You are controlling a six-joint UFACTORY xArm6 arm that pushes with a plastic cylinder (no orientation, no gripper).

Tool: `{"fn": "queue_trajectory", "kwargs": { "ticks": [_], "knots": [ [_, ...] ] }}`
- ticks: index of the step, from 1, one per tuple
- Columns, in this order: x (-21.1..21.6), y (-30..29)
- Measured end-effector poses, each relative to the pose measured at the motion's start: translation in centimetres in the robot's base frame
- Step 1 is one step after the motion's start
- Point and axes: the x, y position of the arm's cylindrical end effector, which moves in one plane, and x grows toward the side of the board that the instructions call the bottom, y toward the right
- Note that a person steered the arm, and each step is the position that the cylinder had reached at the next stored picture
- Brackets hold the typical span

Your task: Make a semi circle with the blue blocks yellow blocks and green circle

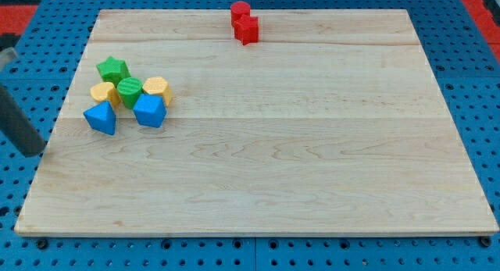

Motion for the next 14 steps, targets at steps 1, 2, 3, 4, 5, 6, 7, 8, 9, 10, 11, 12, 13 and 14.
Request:
{"fn": "queue_trajectory", "kwargs": {
  "ticks": [1,2,3,4,5,6,7,8,9,10,11,12,13,14],
  "knots": [
    [-5.5,0.5],
    [-9.4,1.8],
    [-10.7,1.8],
    [-10.8,1.8],
    [-10.8,1.8],
    [-11.2,2.6],
    [-11.2,2.6],
    [-11.2,2.7],
    [-11.2,3.2],
    [-11.2,3.2],
    [-11.2,3.2],
    [-11.2,3.3],
    [-11.2,3.3],
    [-11.2,3.3]
  ]
}}
